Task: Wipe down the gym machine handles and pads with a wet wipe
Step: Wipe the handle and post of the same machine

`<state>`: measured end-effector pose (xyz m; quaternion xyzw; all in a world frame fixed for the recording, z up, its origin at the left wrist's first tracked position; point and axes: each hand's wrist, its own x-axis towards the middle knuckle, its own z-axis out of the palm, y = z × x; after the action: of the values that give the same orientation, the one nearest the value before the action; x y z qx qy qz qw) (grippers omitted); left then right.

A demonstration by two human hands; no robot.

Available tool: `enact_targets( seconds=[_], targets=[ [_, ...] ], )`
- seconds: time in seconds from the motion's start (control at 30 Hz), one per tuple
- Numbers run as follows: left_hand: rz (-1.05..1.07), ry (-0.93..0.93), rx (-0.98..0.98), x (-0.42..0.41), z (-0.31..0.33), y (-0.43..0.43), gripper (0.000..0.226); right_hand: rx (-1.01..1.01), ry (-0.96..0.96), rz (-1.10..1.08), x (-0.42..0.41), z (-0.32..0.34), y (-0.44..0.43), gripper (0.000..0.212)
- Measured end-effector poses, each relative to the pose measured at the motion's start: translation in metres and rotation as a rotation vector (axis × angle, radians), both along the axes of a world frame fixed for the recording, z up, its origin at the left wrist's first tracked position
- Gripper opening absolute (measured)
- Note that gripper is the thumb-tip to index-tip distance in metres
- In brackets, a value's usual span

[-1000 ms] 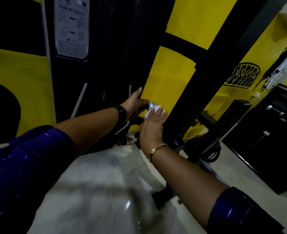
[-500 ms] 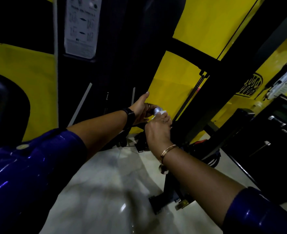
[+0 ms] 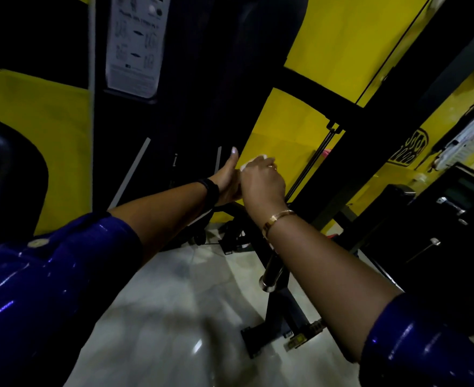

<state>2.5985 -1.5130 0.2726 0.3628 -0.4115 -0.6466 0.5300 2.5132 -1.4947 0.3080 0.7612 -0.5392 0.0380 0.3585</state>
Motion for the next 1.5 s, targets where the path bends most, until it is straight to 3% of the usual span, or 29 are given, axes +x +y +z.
enact_targets(
  seconds=[0.1,0.17,0.3,0.5,0.7,0.83,0.97,1.13,1.27,1.4,1.5],
  targets=[
    [0.106,0.086,0.019,-0.001,-0.001,0.000,0.081,0.280,-0.121,0.020,0.004,-0.013,-0.019,0.030],
    [0.150,0.155,0.049,-0.003,-0.002,-0.003,0.077,0.375,-0.160,-0.048,0.001,-0.020,-0.023,0.037],
    [0.139,0.184,0.050,-0.004,-0.003,-0.005,0.077,0.378,-0.136,-0.069,-0.004,-0.028,-0.034,0.043],
    [0.132,0.067,0.100,-0.005,-0.009,-0.005,0.092,0.392,-0.083,0.021,-0.004,-0.028,-0.032,0.037],
    [0.169,-0.042,0.080,-0.001,-0.012,-0.007,0.119,0.329,-0.314,0.011,-0.007,-0.027,-0.029,0.039],
    [0.189,-0.014,0.120,-0.006,-0.006,-0.005,0.101,0.402,-0.284,-0.013,-0.007,-0.025,-0.031,0.036],
    [0.186,-0.006,0.121,-0.004,-0.008,-0.009,0.101,0.412,-0.239,0.040,-0.008,-0.025,-0.027,0.040],
    [0.114,-0.065,0.088,0.004,-0.017,-0.015,0.141,0.312,-0.373,0.035,-0.006,-0.027,-0.023,0.036],
    [0.164,-0.029,0.111,-0.004,-0.008,-0.011,0.102,0.368,-0.247,0.011,-0.006,-0.028,-0.027,0.031],
    [0.128,-0.007,0.108,-0.005,-0.012,-0.012,0.096,0.347,-0.002,0.028,-0.002,-0.036,-0.016,0.038],
    [0.052,-0.009,0.110,-0.001,-0.015,-0.017,0.102,0.273,0.004,-0.048,-0.004,-0.049,-0.001,0.047]
  ],
)
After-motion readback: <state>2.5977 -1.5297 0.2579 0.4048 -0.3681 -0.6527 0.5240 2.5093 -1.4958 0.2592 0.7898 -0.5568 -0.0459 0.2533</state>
